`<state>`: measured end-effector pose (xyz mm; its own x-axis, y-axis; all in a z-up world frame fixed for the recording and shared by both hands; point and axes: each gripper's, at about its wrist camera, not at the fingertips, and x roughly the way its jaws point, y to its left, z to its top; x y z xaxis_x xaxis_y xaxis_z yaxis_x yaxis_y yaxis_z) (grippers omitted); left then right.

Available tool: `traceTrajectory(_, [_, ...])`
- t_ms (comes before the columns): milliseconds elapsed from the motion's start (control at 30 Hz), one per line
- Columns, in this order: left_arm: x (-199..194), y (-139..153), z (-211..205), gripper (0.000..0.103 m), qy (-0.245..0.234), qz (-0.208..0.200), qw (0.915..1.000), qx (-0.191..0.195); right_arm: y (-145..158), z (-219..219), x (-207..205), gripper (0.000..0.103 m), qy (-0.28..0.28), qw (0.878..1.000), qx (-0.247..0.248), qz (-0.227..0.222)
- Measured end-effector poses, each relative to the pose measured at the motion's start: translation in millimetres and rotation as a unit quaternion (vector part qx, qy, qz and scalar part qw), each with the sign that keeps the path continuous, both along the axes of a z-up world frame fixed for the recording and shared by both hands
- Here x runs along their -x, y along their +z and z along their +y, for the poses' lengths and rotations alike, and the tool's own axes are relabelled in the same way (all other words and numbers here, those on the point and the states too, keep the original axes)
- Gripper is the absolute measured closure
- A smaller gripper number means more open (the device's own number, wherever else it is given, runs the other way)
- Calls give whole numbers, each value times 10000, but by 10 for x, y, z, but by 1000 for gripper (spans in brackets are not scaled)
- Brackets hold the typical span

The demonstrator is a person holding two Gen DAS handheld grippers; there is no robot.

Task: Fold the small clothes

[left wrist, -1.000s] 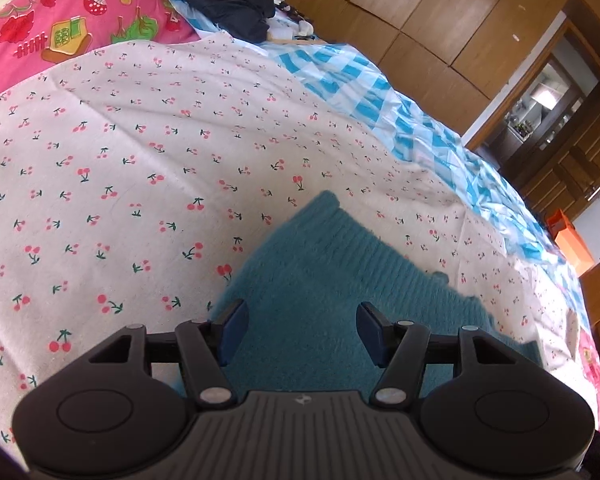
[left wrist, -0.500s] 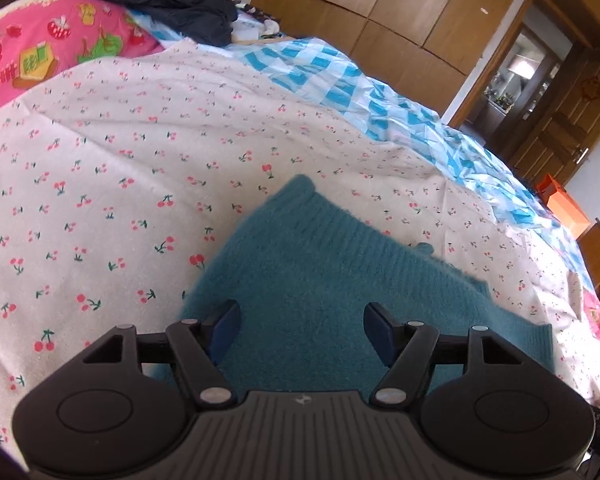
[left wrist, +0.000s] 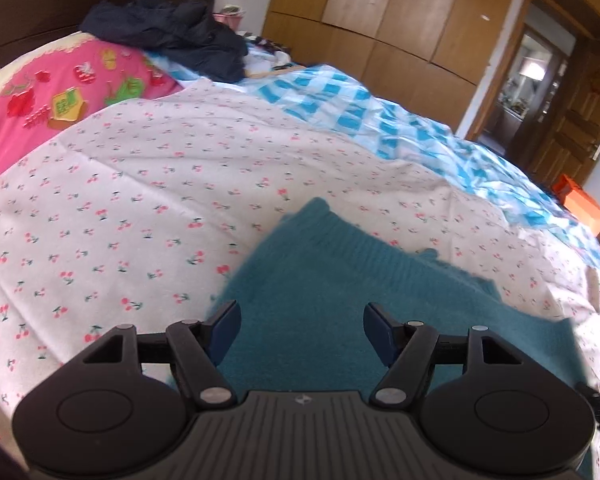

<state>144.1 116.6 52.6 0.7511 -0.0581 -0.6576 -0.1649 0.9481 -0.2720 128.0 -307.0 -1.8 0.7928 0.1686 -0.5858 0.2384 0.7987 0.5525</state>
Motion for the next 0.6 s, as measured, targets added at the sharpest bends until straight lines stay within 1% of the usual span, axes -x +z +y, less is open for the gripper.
traceTrajectory(33, [-41, -39, -24, 32, -45, 97, 9999, 37, -59, -11, -36, 95, 11, 9999, 24, 99])
traceTrajectory(100, [-124, -173, -33, 32, 37, 417, 9991, 75, -84, 14, -64, 95, 84, 9997, 145, 154])
traceTrajectory(167, [-161, -256, -82, 32, 42, 549, 9984, -107, -75, 46, -30, 93, 63, 9998, 190, 97])
traceTrajectory(267, [-126, -218, -234, 32, -107, 574, 9965, -606, -95, 40, -27, 93, 113, 9996, 238, 99])
traceTrajectory(300, [-107, -185, -270, 32, -156, 570, 9959, -680, -103, 22, -26, 93, 92, 9998, 163, 100])
traceTrajectory(367, [-60, -123, -316, 32, -204, 538, 9958, -708, -92, -5, -12, 90, 61, 9999, 44, 67])
traceTrajectory(433, [-17, -70, -377, 32, -248, 503, 9950, -821, -57, 0, 16, 87, 56, 10000, 58, 0])
traceTrajectory(467, [8, -51, -426, 32, -295, 477, 9941, -931, -30, 13, 30, 85, 54, 9999, 121, -38])
traceTrajectory(533, [39, -22, -541, 32, -433, 424, 9912, -1178, 17, 46, 46, 84, 75, 9995, 308, -90])
traceTrajectory(600, [63, 9, -658, 32, -605, 373, 9887, -1317, 51, 74, 56, 84, 103, 9987, 489, -128])
